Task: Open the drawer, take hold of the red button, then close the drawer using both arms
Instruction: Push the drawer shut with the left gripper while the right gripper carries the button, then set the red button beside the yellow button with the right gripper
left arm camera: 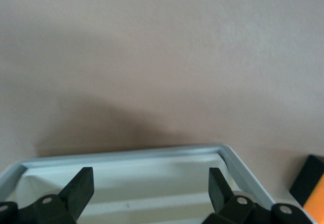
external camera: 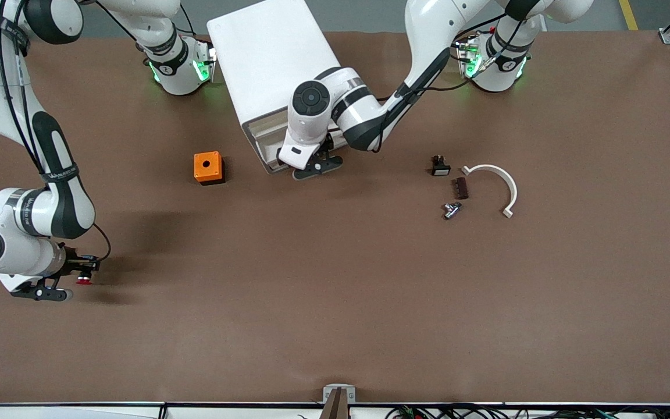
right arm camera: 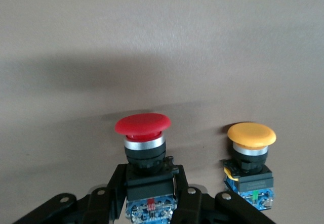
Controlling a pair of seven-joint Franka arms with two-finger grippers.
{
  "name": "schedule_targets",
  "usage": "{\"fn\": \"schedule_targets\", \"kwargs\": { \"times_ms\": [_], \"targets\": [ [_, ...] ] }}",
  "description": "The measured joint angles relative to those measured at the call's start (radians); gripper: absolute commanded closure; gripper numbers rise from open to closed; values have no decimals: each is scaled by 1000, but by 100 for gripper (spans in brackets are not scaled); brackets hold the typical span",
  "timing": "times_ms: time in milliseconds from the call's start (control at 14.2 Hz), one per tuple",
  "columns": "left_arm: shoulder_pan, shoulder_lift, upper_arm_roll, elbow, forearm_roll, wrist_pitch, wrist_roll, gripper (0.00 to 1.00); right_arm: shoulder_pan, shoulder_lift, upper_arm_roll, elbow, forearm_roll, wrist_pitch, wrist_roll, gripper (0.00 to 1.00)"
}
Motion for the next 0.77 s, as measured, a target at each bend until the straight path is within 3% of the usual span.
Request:
{"fn": "schedule_targets", "kwargs": {
  "times_ms": [141,211,352,422,492,773],
  "targets": [
    [-14,3,0,-1,-4,13,-12,0,0,0,3,-23,0,19,0,88],
    [-17,3,0,-2,-11,18,-13,0,0,0,4,-33,0,25,0,81],
    [-25,5,0,-3,-31,32,-13,0,0,0,6,-44,0,25,0,51],
    [-29,6,0,-3,-40,39,-13,0,0,0,6,-44,0,26,0,10],
    [-33,7,0,-3,-50,42,-13,0,0,-2,6,-44,0,26,1,0],
    [-39,9,3,-3,-78,47,-13,0,1,-30,11,-32,0,35,0,0]
  ]
}}
